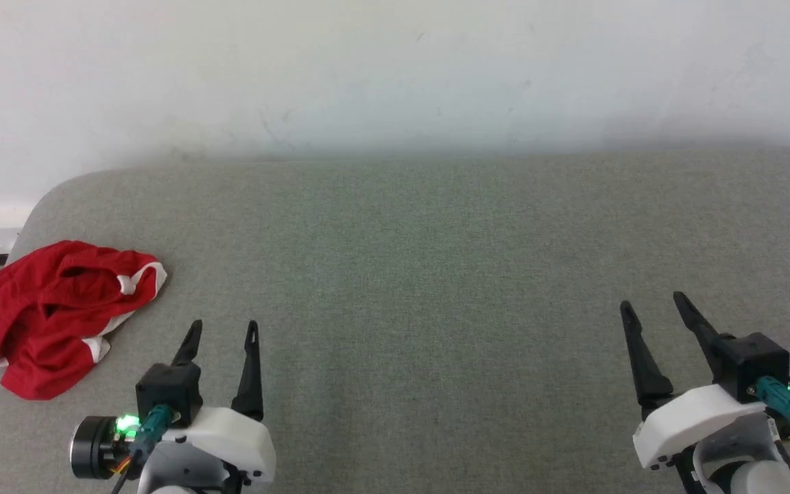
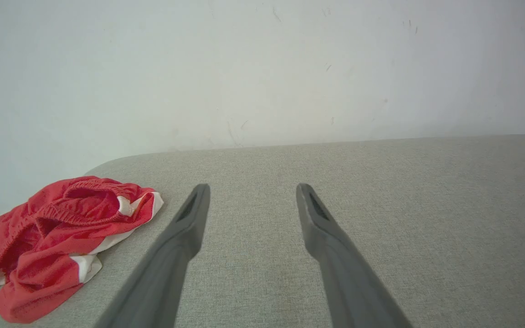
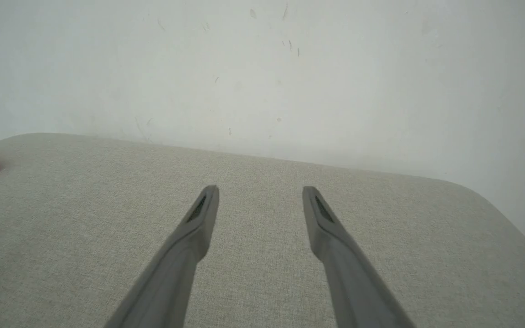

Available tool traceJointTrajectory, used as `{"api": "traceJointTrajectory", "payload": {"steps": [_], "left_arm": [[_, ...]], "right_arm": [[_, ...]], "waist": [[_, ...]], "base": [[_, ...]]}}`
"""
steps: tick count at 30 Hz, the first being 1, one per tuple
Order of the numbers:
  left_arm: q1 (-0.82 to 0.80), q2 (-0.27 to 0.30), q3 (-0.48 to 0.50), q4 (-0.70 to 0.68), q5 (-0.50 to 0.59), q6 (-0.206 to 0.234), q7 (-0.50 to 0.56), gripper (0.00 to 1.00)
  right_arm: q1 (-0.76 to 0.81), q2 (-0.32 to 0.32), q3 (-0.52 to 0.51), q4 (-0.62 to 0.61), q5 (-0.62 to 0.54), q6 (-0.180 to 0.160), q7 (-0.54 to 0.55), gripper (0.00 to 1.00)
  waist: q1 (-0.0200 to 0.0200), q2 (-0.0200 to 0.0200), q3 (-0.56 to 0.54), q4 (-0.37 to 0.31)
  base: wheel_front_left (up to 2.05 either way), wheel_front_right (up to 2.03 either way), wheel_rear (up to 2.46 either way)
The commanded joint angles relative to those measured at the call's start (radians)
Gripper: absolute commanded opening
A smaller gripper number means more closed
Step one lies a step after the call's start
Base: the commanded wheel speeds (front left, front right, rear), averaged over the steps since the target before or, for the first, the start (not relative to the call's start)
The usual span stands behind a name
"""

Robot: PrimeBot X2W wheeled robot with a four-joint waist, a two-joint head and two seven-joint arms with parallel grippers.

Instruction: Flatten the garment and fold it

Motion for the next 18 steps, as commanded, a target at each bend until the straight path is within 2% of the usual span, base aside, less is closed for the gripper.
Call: {"api": "traceJointTrajectory", "payload": {"steps": [1,18], "left_arm": [[-0.008,0.001,-0.007,-0.002,0.001,0.012,-0.011,1.00],[-0.028,0.005,-0.032,-0.011,-0.001,0.059,-0.047,1.00]], "right_arm": [[0.000,0.001,-0.006,-0.009,0.008,0.000,-0.010,1.00],[0.007,0.001,-0.020,-0.048,0.017,-0.001,-0.046,1.00]], "waist": [[0.0000,0.0000,0.001,0.001],[0.0000,0.0000,0.015,0.055]], "base": [[0.00,0.00,0.00],[0.00,0.00,0.00]]}}
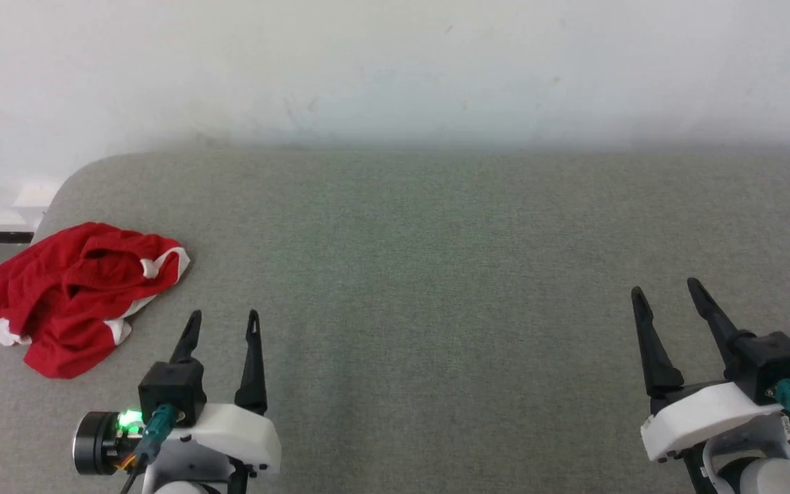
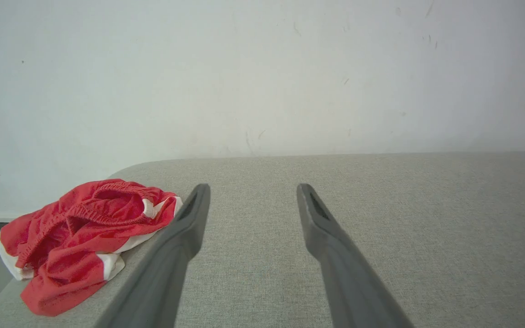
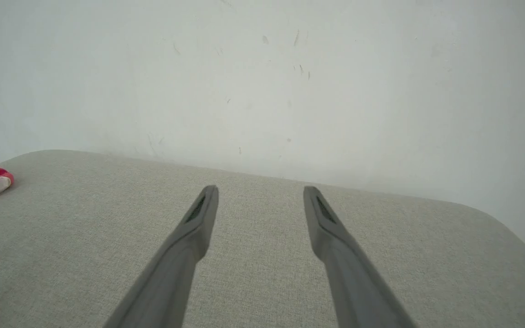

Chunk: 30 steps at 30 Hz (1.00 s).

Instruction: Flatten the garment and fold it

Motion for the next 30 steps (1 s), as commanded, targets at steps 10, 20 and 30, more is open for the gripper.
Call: {"api": "traceJointTrajectory", "payload": {"steps": [10,20,30], "left_arm": [[-0.022,0.006,-0.003,-0.011,-0.005,0.037,-0.028,1.00],[-0.033,0.002,0.000,-0.020,-0.011,0.061,-0.049,1.00],[-0.039,-0.002,0.007,-0.025,-0.017,0.083,-0.068,1.00]], "right_arm": [[0.010,0.002,-0.010,-0.023,0.011,-0.001,-0.029,1.00],[0.012,0.002,-0.017,-0.038,0.012,-0.001,-0.050,1.00],[0.013,0.002,-0.018,-0.051,0.012,-0.001,-0.069,1.00]], "waist": [[0.0000,-0.0001,0.009,0.076],[0.0000,-0.0001,0.025,0.150],[0.0000,-0.0001,0.037,0.212]], "base": [[0.00,0.00,0.00],[0.00,0.00,0.00],[0.00,0.00,0.00]]}}
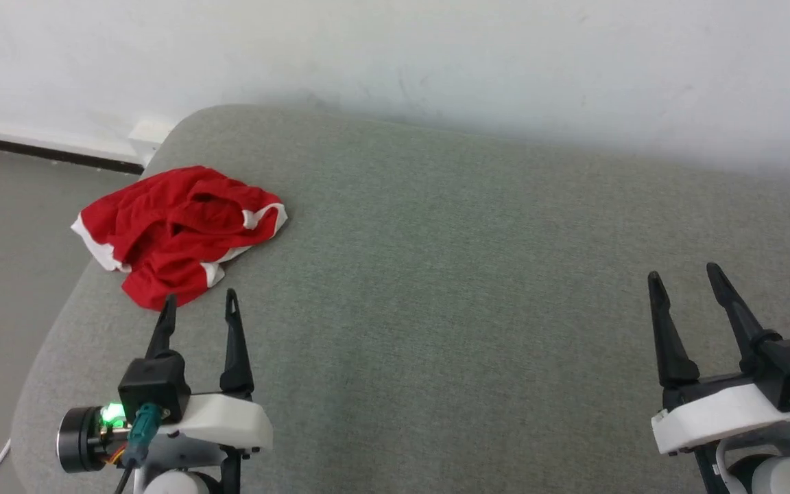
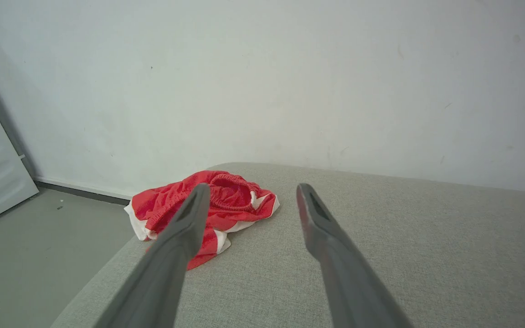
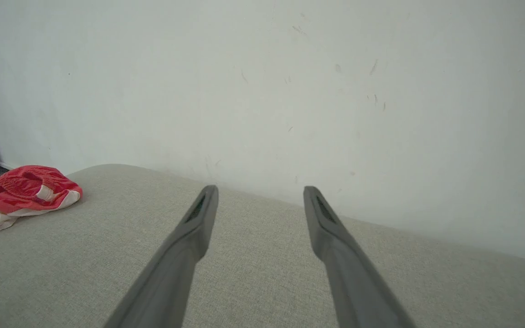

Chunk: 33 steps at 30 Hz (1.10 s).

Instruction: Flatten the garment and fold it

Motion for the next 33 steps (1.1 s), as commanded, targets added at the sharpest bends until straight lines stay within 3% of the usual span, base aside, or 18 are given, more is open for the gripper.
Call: {"api": "traceJointTrajectory", "payload": {"steps": [1,21,27,33], "left_arm": [[-0.023,-0.002,0.002,-0.006,-0.008,0.011,-0.013,1.00],[-0.079,-0.004,0.040,0.006,-0.034,0.041,-0.055,1.00],[-0.206,0.027,0.098,0.069,-0.042,0.000,-0.068,1.00],[-0.391,0.080,0.129,0.242,-0.079,-0.064,-0.080,1.00]], "right_arm": [[0.008,0.002,-0.002,-0.009,0.006,-0.001,-0.012,1.00],[0.004,0.003,-0.024,-0.051,-0.003,-0.001,-0.053,1.00],[-0.013,0.003,-0.020,-0.074,-0.028,-0.001,-0.066,1.00],[-0.053,0.003,-0.014,-0.100,-0.066,-0.001,-0.078,1.00]], "waist": [[-0.0001,0.0000,0.007,0.022],[-0.0001,0.0000,0.056,0.129],[-0.0001,0.0000,0.107,0.150],[-0.0001,0.0000,0.193,0.144]], "base": [[0.00,0.00,0.00],[0.00,0.00,0.00],[0.00,0.00,0.00],[0.00,0.00,0.00]]}}
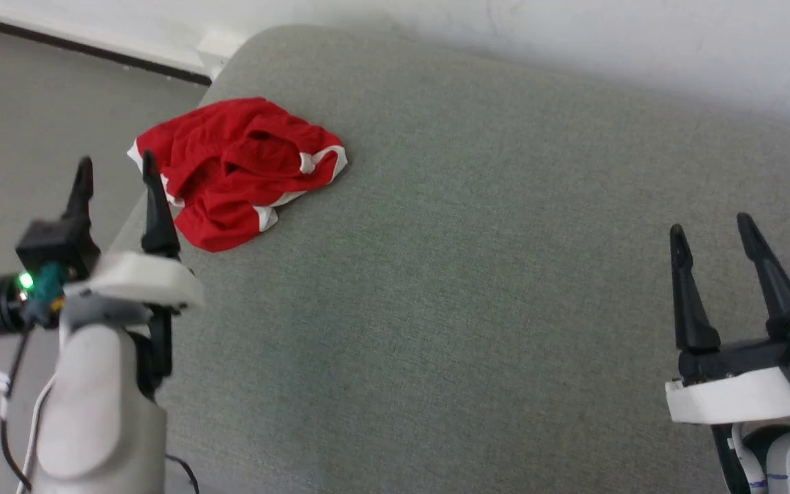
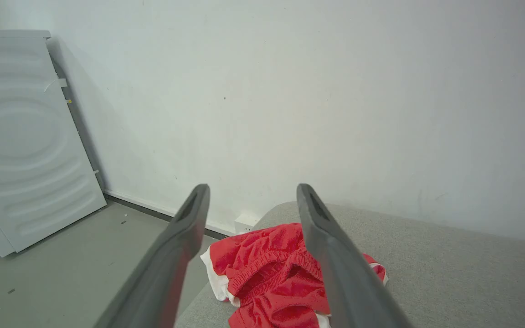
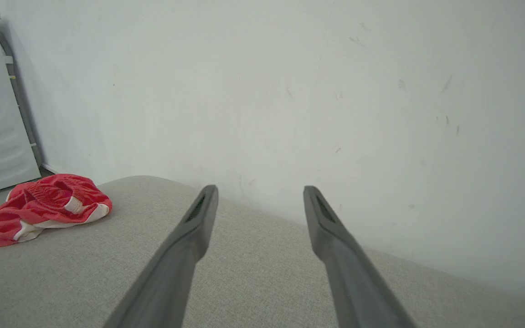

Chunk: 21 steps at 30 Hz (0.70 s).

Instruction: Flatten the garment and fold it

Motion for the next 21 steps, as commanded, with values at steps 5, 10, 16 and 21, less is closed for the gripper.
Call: {"api": "traceJointTrajectory", "payload": {"steps": [5,10,16,21], "left_arm": [[-0.192,0.096,-0.002,0.183,-0.018,-0.071,0.015,1.00],[-0.355,0.182,-0.016,0.339,-0.052,-0.152,0.125,1.00],[-0.504,0.258,-0.079,0.464,-0.077,-0.185,0.320,1.00],[-0.590,0.313,-0.139,0.547,-0.148,-0.193,0.503,1.00]], "right_arm": [[-0.050,-0.011,-0.003,-0.027,-0.016,-0.002,-0.018,1.00],[-0.091,-0.030,-0.003,-0.052,-0.024,-0.002,-0.029,1.00],[-0.122,-0.058,-0.012,-0.083,-0.032,-0.002,-0.041,1.00],[-0.137,-0.071,-0.003,-0.107,-0.041,-0.002,-0.052,1.00]], "waist": [[-0.0001,0.0000,0.124,-0.027],[-0.0001,0.0000,0.206,-0.069],[-0.0001,0.0000,0.288,-0.106],[-0.0001,0.0000,0.329,-0.138]], "base": [[0.00,0.00,0.00],[0.00,0.00,0.00],[0.00,0.00,0.00],[0.00,0.00,0.00]]}}
